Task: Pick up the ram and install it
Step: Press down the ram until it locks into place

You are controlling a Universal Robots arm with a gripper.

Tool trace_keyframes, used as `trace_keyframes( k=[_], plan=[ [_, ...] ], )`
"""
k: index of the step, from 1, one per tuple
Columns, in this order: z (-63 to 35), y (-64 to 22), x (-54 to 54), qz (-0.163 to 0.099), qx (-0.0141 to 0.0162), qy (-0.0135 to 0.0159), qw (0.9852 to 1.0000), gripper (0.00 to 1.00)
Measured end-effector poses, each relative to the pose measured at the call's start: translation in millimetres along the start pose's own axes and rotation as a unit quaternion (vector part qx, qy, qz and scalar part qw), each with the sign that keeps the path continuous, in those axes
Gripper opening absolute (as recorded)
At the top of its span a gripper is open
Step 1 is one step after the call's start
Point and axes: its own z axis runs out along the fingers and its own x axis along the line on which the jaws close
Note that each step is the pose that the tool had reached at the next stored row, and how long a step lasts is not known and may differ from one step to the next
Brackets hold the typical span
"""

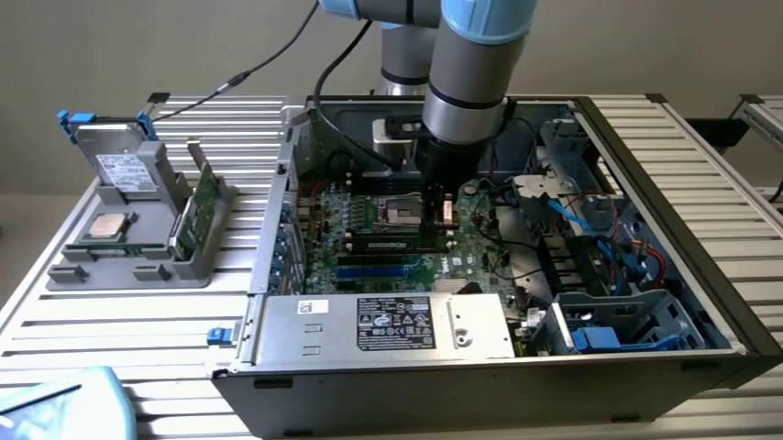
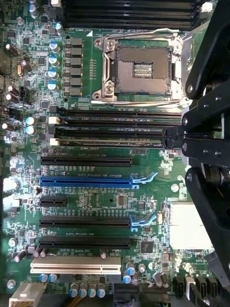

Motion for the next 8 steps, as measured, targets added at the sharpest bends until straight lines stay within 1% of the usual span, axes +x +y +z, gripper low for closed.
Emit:
trace_keyframes(
  k=[1, 3, 8],
  plan=[
    [-2.2, 1.7, 0.0, 0.0, -0.0001, 0.0005, 1.0, 0.11],
    [-3.5, 8.0, 0.0, 0.0, 0.0004, 0.0005, 1.0, 0.11],
    [-2.4, 29.1, -0.2, 0.0, 0.0007, 0.0006, 1.0, 0.11]
  ],
)
